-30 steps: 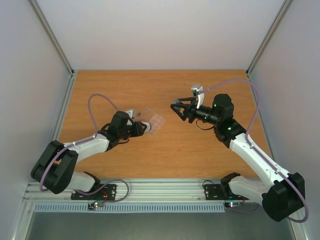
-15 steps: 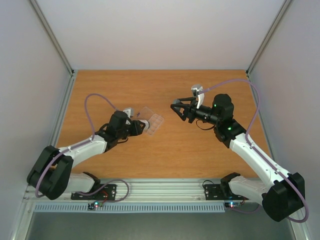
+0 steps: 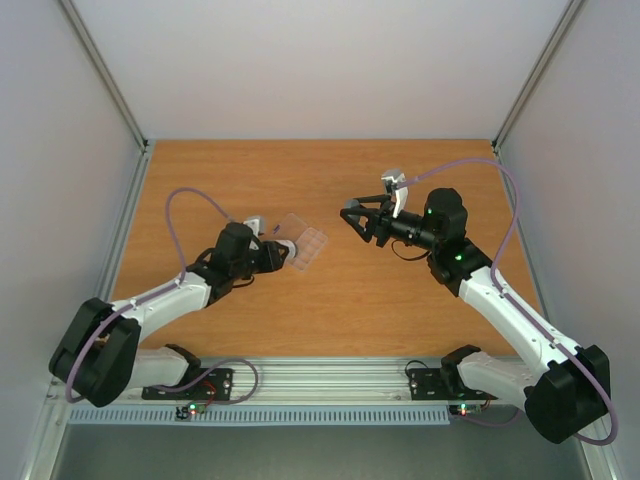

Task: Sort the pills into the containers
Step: Pour the pill into the pill container.

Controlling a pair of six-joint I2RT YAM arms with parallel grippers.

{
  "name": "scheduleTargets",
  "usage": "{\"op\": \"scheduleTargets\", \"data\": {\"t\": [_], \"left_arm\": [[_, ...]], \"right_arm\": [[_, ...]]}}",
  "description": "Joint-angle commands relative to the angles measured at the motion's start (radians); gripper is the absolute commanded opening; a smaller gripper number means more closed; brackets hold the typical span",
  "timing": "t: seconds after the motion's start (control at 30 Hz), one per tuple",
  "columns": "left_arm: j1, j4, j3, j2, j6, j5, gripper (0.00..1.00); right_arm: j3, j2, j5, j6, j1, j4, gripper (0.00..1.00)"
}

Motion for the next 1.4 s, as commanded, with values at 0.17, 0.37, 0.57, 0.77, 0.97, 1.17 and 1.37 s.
{"op": "scheduleTargets", "data": {"t": [0.17,0.37,0.57,0.77,0.97,1.17,1.37], "left_arm": [[-0.003,-0.022,0.021,0.022,0.040,-0.014,0.00],[-0.004,-0.015,0.037,0.082,0.040,-0.007,0.00],[-0.004,-0.013,0.048,0.057,0.040,-0.022,0.00],[-0.005,-0.010,0.041,0.025,0.038,-0.028,0.00],[-0.005,0.023,0.014,-0.041,0.014,-0.019,0.00],[-0.005,-0.001,0.030,-0.049,0.024,-0.016,0.00],[-0.004,-0.033,0.020,-0.024,0.038,-0.035,0.00]], "right_arm": [[-0.004,-0.009,-0.004,0.011,0.016,0.041,0.20],[-0.005,-0.006,-0.003,0.010,0.017,0.039,0.20],[0.000,-0.008,-0.001,0.007,0.017,0.036,0.20],[-0.001,-0.011,-0.001,0.010,0.018,0.038,0.20],[-0.001,-0.013,-0.001,0.009,0.020,0.036,0.20],[0.001,-0.014,-0.003,0.011,0.022,0.037,0.20],[-0.002,-0.017,-0.003,0.009,0.022,0.034,0.20]]}}
